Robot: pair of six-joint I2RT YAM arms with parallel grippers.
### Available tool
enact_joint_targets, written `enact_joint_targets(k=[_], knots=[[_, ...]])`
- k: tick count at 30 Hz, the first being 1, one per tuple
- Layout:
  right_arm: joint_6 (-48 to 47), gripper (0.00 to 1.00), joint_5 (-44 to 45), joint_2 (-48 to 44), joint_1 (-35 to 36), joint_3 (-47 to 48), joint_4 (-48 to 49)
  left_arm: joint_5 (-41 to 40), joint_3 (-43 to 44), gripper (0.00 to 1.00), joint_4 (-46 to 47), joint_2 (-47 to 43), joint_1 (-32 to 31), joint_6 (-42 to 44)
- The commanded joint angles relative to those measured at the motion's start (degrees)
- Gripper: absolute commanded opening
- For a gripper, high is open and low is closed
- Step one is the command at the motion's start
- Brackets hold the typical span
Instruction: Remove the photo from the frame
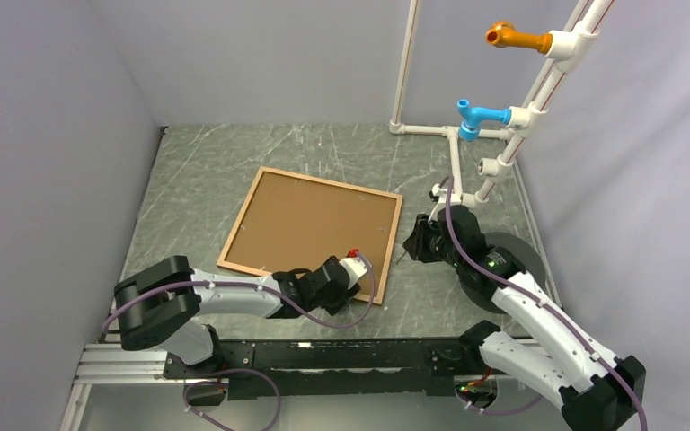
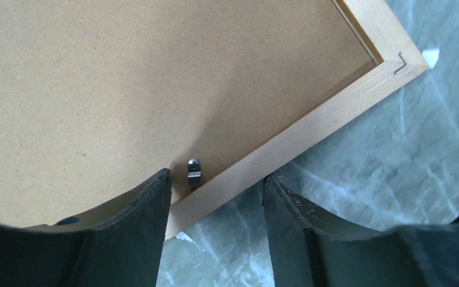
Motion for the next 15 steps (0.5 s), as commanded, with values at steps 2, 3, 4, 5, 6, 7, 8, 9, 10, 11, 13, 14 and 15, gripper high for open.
enact_joint_targets(k=[2, 3, 4, 5, 6, 7, 8, 9, 10, 11, 13, 14, 15], knots=[[-1.8, 0.0, -1.5, 1.3, -0.3, 3.6, 0.8, -0.2, -2.4, 0.5, -1.3, 3.5, -0.4, -10.8], [-1.8, 0.0, -1.2, 1.1, -0.3, 3.7, 0.6, -0.7, -2.4, 0.46, -0.9, 3.5, -0.5, -11.6], [-1.8, 0.0, -0.7, 0.9, -0.2, 3.9, 0.3, -1.0, -2.2, 0.42, -0.8, 3.5, -0.6, -12.2], [-1.6, 0.0, -0.5, 0.7, -0.3, 3.9, 0.1, -1.4, -1.9, 0.4, -0.8, 3.7, -0.6, -12.8], [-1.5, 0.0, -0.4, 0.6, -0.3, 3.9, 0.0, -1.7, -1.5, 0.38, -0.8, 4.0, -0.7, -13.2], [-1.3, 0.0, -0.4, 0.6, -0.2, 4.0, -0.1, -1.9, -1.1, 0.35, -0.8, 4.5, -0.7, -13.7], [-1.2, 0.0, -0.4, 0.7, -0.2, 4.1, -0.1, -1.9, -0.6, 0.31, -0.8, 5.2, -0.6, -14.3], [-1.0, 0.0, -0.5, 1.0, -0.3, 4.2, -0.1, -1.8, -0.1, 0.28, -0.8, 5.4, -0.6, -15.1], [-1.0, 0.0, -0.6, 1.4, -0.2, 4.3, -0.1, -1.5, 0.4, 0.26, 0.7, 5.9, -0.4, -15.8], [-0.9, 0.0, -0.9, 1.9, -0.3, 4.6, -0.2, -1.8, 1.1, 0.26, 1.1, 6.4, -0.4, -16.3], [-0.8, 0.0, -1.8, 3.0, -0.2, 5.4, -0.5, -2.6, 3.3, 0.23, 1.0, 8.2, -0.2, -16.9], [-0.8, 0.0, -2.1, 3.3, -0.3, 5.8, -0.5, -2.9, 4.1, 0.21, 1.4, 9.4, 0.1, -17.1], [-0.6, 0.0, -2.4, 3.4, -0.3, 6.1, -0.5, -3.5, 5.1, 0.19, 1.1, 10.2, 0.4, -17.8]])
